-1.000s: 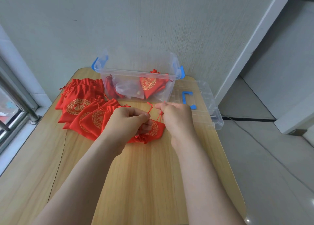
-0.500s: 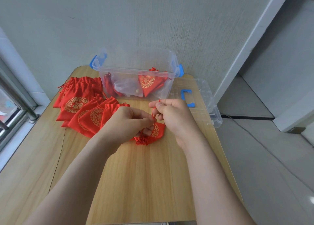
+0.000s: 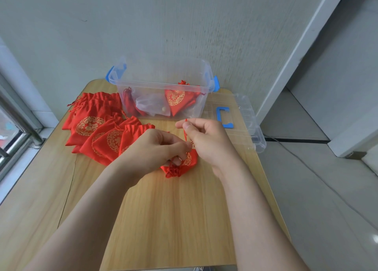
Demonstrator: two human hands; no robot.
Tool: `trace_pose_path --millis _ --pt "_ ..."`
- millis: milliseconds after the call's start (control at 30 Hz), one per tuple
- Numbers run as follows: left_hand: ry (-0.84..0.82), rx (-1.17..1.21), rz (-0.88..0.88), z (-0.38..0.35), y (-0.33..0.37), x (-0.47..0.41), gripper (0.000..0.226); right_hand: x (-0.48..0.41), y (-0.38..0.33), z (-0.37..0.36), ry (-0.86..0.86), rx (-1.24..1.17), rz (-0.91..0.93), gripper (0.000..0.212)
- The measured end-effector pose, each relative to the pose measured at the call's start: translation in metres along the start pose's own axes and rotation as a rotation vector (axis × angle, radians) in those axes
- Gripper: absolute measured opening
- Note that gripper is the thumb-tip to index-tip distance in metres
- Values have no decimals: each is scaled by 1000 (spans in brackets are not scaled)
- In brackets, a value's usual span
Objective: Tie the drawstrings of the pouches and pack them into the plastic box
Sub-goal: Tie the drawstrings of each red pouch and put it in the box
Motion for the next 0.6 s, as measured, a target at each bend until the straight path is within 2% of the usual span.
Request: trace_pose_path --millis 133,233,367,467,600 --pt "17 -5 -11 1 -4 -2 30 -3 5 -1 30 17 -20 21" --pt "74 23 22 4 -7 -3 30 -3 6 -1 11 131 -34 33" --pt "91 94 72 6 -9 -2 33 7 -2 0 -87 285 110 38" --pt "84 125 108 8 -12 -2 34 13 -6 0 -59 405 227 42" --pt "80 140 143 10 -16 -2 30 13 -3 3 -40 446 287 33"
Point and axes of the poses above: each hand's wrist, its own x-axis away from the middle knuckle, its own z-axis out of the back of the hand, y = z × x, the point moved 1 cm from there along -x, towards the middle knuckle, and after that the axes turned 3 degrees about -z, right-handed, at the moved point
